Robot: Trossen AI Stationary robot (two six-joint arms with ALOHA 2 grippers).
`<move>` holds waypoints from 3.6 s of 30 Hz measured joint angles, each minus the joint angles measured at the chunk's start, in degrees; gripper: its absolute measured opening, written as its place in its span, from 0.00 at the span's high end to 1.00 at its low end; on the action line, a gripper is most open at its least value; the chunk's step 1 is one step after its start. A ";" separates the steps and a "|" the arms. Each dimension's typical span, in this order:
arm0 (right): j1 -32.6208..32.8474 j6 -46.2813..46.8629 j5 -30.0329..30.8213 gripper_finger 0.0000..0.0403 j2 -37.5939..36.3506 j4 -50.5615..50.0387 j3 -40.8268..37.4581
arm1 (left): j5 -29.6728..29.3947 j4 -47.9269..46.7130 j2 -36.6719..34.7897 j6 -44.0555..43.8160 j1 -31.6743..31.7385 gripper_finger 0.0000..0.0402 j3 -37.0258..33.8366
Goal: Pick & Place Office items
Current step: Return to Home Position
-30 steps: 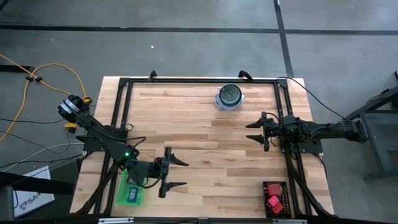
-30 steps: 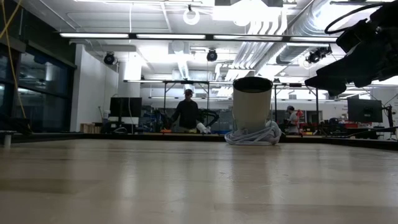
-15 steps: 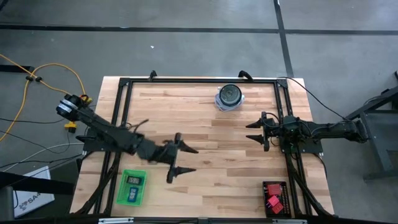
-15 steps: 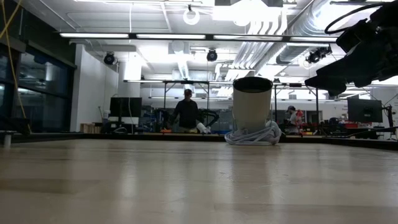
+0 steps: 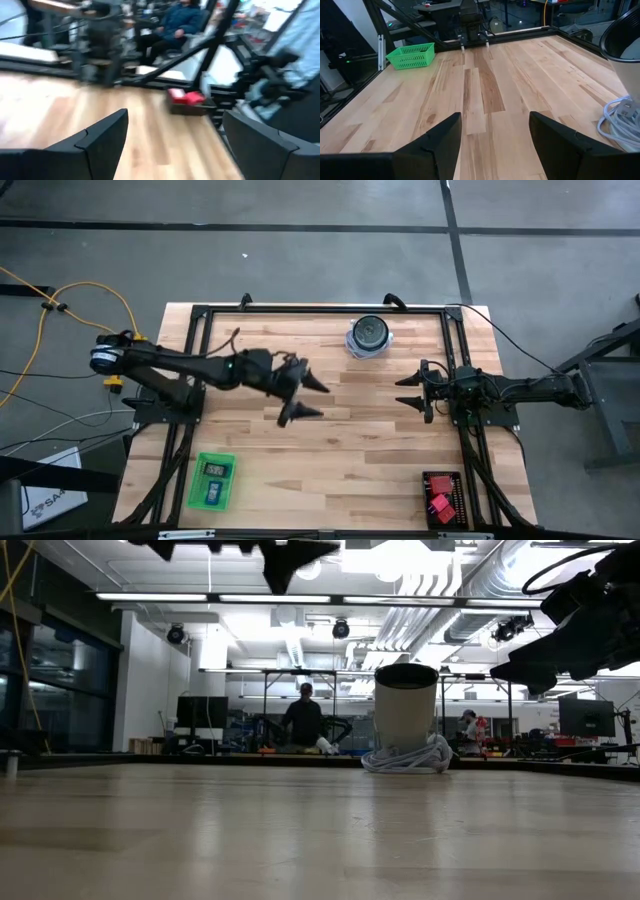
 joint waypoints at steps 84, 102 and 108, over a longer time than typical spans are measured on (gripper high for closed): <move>0.00 0.00 -0.01 0.46 0.01 -0.03 0.02 | 9.77 17.34 -33.60 -0.74 32.60 0.21 -49.96; 0.00 0.01 -0.01 0.46 0.01 -0.03 0.02 | 10.05 -4.94 -55.77 -2.05 32.60 0.21 -50.03; 0.00 -0.01 0.00 0.46 0.02 -0.02 0.02 | 10.01 -11.18 -62.16 -2.25 32.60 0.21 -50.08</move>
